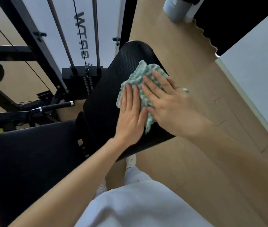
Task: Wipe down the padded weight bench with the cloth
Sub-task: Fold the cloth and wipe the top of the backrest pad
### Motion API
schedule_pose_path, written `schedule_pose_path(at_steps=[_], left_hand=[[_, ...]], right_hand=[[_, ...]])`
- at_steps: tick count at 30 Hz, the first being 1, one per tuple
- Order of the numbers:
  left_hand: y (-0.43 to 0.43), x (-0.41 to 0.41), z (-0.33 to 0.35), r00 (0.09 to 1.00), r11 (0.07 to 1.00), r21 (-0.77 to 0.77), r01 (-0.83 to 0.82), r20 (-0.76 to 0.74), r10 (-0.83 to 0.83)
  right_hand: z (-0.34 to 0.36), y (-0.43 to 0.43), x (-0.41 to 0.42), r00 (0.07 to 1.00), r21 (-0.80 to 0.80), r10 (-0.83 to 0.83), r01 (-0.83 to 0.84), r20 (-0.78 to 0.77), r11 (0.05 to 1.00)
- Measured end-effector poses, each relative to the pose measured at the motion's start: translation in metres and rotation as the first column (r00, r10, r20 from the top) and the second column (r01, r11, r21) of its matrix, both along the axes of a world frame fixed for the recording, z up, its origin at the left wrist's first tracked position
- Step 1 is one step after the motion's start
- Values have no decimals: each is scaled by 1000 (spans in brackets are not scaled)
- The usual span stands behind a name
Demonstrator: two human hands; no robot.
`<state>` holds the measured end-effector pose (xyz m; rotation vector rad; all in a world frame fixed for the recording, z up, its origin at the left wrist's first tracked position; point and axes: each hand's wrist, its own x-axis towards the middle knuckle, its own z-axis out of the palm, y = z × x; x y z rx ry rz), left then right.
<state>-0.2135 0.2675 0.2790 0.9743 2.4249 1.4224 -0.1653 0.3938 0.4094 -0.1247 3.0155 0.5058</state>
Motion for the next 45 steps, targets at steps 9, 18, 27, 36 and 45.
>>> schedule_pose_path(at_steps=[9,18,27,36,45], left_hand=[[0,-126,4,987,993,-81,-89,125,99],[-22,-171,-10,946,997,-68,-44,317,63],[-46,-137,-55,992,975,-201,-96,66,111],[-34,-53,-49,993,983,-143,-112,-43,107],[-41,80,-65,998,992,-107,-66,-4,66]], right_hand=[[14,-9,-134,972,149,-47,13,228,989],[27,-25,-214,894,259,-32,-95,446,961],[-18,-40,-202,894,410,111,-305,433,860],[-11,-32,-112,911,389,109,-275,398,879],[-27,-37,35,949,353,92,-200,300,914]])
